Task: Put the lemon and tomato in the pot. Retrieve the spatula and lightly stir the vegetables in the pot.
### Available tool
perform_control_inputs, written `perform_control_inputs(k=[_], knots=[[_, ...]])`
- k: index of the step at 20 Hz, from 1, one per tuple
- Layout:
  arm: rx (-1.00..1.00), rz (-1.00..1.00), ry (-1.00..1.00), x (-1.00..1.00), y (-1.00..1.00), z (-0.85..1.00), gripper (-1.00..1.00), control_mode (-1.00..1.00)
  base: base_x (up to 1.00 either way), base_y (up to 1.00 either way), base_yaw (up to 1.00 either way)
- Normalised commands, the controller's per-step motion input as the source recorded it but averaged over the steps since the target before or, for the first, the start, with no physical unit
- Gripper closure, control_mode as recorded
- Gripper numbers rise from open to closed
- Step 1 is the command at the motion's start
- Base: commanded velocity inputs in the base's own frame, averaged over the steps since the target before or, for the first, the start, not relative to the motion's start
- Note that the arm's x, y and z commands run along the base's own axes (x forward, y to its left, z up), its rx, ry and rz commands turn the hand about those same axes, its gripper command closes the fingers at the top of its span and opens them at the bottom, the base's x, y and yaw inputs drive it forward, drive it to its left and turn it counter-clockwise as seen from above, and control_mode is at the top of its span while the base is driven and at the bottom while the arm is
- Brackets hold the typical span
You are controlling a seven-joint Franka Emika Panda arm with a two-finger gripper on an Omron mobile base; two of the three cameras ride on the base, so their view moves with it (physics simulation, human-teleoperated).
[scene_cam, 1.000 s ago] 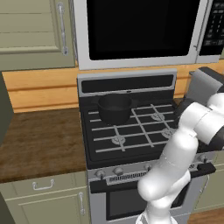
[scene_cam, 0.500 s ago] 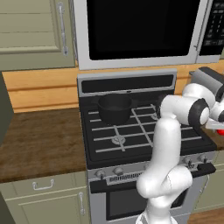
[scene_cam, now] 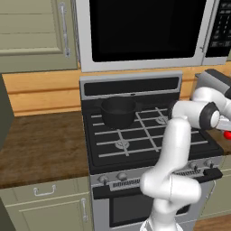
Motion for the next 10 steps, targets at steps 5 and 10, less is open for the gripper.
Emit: perform_control_inputs(k=[5,10], knots=[[0.02,-0.01,0.0,0.19,-0.08,-0.3,-1.0,-1.0,0.0,0.0,0.0],[0.0,-0.05,-0.01,0.09,0.0,-0.36,-1.0,-1.0,0.0,0.0,0.0]])
